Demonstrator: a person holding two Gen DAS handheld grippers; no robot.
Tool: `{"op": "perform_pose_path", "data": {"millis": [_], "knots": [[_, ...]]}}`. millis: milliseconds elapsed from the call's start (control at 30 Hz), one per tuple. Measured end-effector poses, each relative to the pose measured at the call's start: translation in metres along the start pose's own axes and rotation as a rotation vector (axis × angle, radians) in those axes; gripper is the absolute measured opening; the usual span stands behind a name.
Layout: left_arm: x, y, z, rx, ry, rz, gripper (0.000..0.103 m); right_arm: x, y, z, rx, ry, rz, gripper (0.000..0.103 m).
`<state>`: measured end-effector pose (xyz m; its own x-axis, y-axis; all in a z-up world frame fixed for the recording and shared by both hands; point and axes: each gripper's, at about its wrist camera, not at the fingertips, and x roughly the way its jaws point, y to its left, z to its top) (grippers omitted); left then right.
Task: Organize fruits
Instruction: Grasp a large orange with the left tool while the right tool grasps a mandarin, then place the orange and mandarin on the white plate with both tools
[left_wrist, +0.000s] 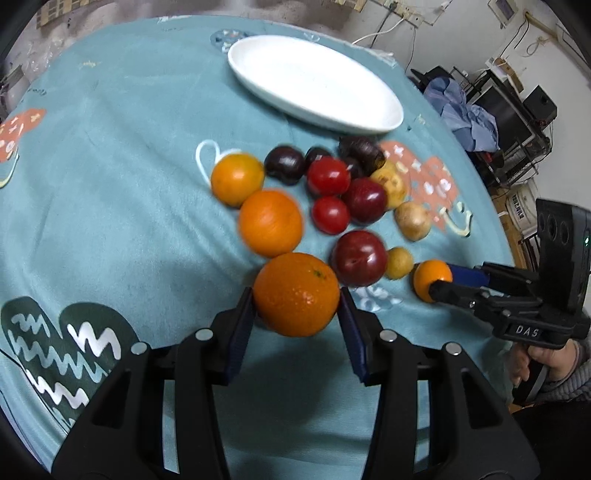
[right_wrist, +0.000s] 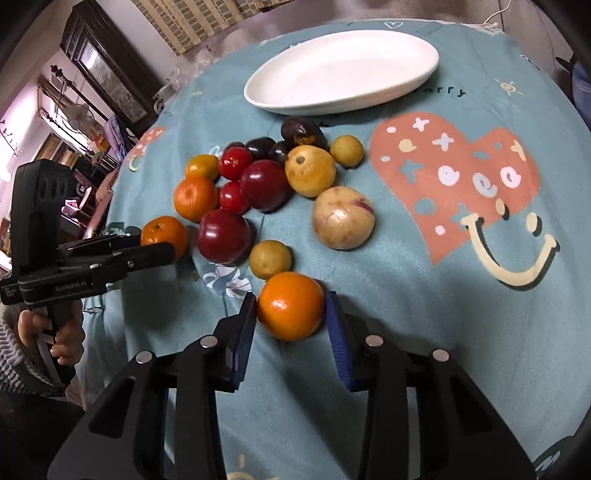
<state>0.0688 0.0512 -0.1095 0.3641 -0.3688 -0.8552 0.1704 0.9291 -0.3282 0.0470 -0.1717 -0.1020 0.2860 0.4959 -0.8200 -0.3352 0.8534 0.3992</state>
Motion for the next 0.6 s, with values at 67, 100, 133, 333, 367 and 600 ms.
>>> {"op": "perform_pose_path", "data": {"millis": [67,100,133,333,367,600], "knots": [[-0.009,-0.006,0.012,0.024,-0.025,-0.007,0.046,-0.015,-0.005,0.01,0.015,-0.053,0.002,0.038],[-0.013,-0.01,0.025,0.047,-0.043,-0.006,0.046,-0.021,-0.008,0.018,0.017,-0.076,-0.002,0.038],[-0.015,-0.014,0.037,0.065,-0.057,-0.008,0.046,-0.027,-0.012,0.031,0.016,-0.106,-0.008,0.038],[-0.002,-0.031,0.125,0.14,-0.131,0.006,0.046,-0.031,-0.032,0.122,0.004,-0.226,-0.049,0.038],[0.007,-0.034,0.137,0.145,-0.134,0.013,0.046,-0.028,-0.035,0.132,0.008,-0.231,-0.05,0.038],[0.066,-0.027,0.189,0.126,-0.068,0.038,0.046,0.025,-0.048,0.189,-0.007,-0.182,-0.095,0.038]]}}
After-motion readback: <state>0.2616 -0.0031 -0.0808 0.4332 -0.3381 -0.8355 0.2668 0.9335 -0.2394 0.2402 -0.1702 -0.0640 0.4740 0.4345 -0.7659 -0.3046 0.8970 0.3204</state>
